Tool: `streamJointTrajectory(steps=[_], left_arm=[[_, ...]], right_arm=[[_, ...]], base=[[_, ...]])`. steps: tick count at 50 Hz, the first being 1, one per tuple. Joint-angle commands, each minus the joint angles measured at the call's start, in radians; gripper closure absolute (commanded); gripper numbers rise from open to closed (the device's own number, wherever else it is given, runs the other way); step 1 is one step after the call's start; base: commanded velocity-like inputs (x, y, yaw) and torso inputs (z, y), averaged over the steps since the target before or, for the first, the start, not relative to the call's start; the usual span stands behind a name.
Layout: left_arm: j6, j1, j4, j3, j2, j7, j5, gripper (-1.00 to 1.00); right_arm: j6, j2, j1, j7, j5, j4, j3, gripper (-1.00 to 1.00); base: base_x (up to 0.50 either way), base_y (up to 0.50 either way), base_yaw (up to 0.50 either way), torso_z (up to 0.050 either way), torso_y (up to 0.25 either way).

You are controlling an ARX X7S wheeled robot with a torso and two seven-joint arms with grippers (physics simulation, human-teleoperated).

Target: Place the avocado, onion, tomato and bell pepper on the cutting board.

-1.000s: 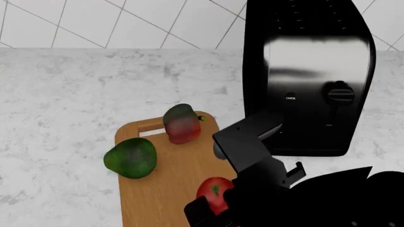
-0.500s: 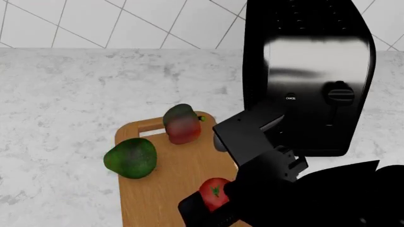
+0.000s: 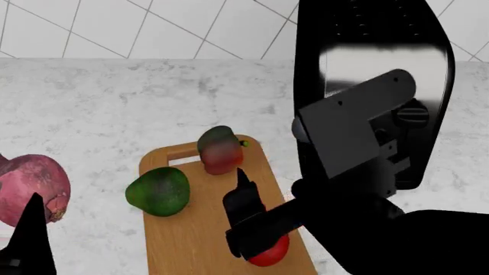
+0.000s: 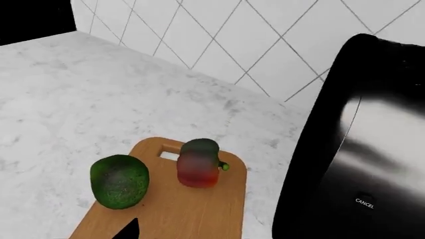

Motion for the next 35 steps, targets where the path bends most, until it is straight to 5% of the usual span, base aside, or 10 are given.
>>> streamJointTrajectory(steps=[1,12,35], left_arm=[[-0.163,-0.118,0.052,0.036,0.107,0.052,-0.036,1.00],[-0.251,-0.181,0.046,0.063,0.170,0.061,-0.083,1.00],[-0.380,-0.227,-0.029,0.144,0.303,0.076,-0.098,1.00]], right_arm=[[-0.202,0.103,-0.143,0.055,-0.079,-0.218,0.158,-1.00],[-0.461,0.248,-0.434,0.077,-0.212,-0.367,0.306,-1.00],[-0.834,0.381,-1.010,0.175,-0.576,-0.489,0.456,-1.00]], base=[[0.00,0.00,0.00,0.000,0.000],[0.00,0.00,0.00,0.000,0.001],[0.00,0.00,0.00,0.000,0.000]])
